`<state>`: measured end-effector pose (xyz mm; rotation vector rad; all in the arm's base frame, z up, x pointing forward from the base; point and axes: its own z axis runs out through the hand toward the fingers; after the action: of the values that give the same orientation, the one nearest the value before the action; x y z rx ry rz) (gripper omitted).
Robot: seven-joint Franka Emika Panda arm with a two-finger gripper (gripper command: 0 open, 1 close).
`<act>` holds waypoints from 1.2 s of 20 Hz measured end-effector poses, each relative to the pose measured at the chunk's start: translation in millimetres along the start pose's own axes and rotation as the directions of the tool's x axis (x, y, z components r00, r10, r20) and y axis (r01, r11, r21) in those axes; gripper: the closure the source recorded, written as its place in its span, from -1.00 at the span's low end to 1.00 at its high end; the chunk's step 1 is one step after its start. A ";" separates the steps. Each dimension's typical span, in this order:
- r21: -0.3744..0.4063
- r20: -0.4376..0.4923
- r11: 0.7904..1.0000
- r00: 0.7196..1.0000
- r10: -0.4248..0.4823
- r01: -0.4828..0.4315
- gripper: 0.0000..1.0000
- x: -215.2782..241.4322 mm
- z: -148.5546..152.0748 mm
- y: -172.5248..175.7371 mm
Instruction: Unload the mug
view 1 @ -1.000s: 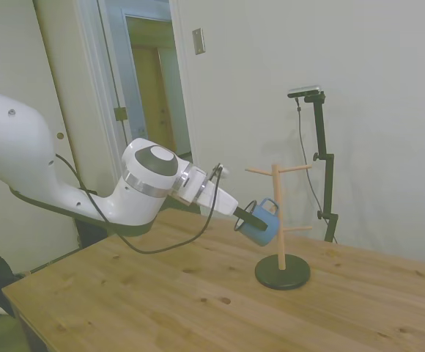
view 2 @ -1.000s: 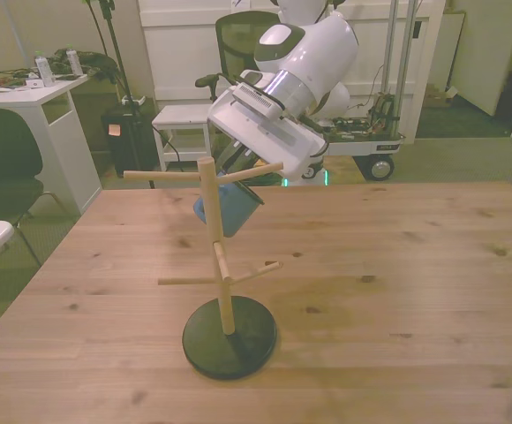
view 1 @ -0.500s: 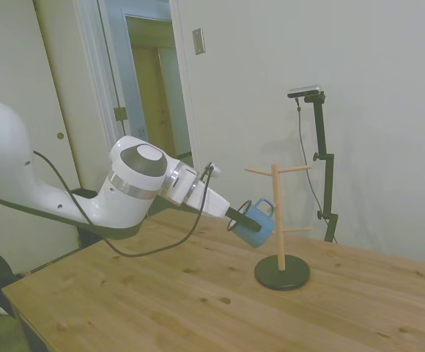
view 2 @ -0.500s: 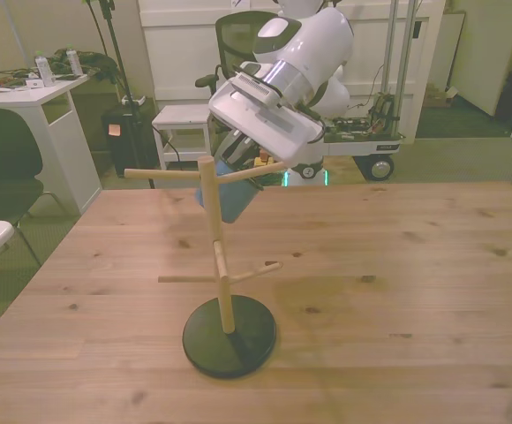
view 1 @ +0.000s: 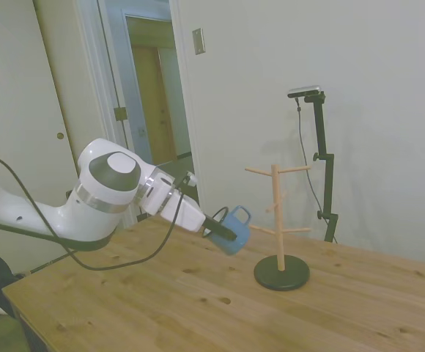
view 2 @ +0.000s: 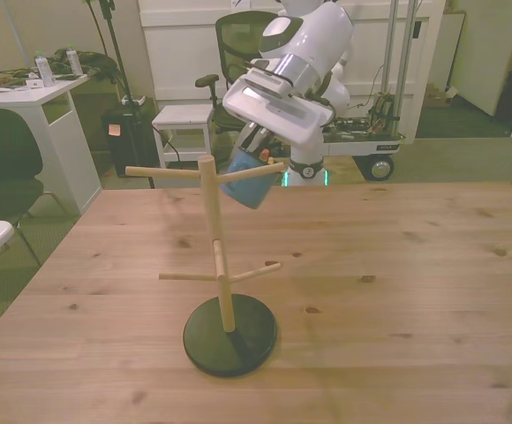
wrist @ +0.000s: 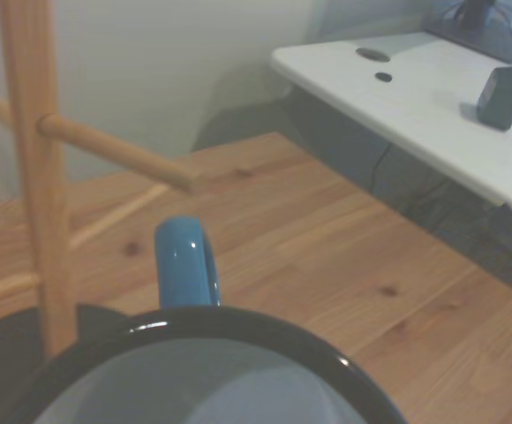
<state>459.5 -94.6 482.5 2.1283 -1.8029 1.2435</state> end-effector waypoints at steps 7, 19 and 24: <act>0.032 0.329 0.992 0.936 -0.124 0.120 1.00 -94.0 -16.9 -20.9; 0.010 0.553 0.980 0.815 -0.171 0.199 1.00 -126.6 21.9 -22.8; -0.015 0.587 0.978 0.793 -0.161 0.210 1.00 -130.9 36.8 -16.7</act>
<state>496.3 -6.6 384.1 2.7642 -1.7097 0.4738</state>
